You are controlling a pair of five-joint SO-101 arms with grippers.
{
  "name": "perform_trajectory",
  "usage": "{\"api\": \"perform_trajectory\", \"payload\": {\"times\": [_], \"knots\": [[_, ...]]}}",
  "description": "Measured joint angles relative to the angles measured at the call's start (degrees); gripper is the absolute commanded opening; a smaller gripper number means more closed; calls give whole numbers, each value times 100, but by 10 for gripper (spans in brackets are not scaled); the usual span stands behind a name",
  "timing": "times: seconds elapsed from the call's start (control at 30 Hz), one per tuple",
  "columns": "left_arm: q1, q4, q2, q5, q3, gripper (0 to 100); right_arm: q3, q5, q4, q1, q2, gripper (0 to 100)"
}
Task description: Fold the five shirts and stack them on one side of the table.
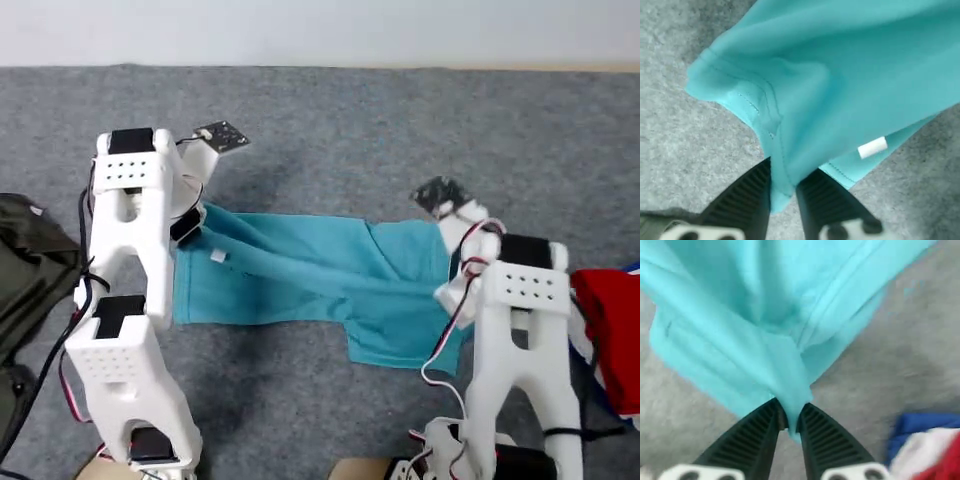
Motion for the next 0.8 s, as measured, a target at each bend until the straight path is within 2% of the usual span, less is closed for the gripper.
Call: {"api": "perform_trajectory", "payload": {"times": [0.17,0.4,0.6,0.8], "knots": [[9,-53,0,281,-571,3,-677,0,-651,0,413,13],[220,-774,0,1178,-1530,3,-2057,-132,-1495,0,1802,11],[325,-1389,0,1705,-2057,3,-3912,-422,-1688,9,2998,11],[334,-1793,0,1846,-2110,3,-5767,-457,-1688,9,4132,11]]}}
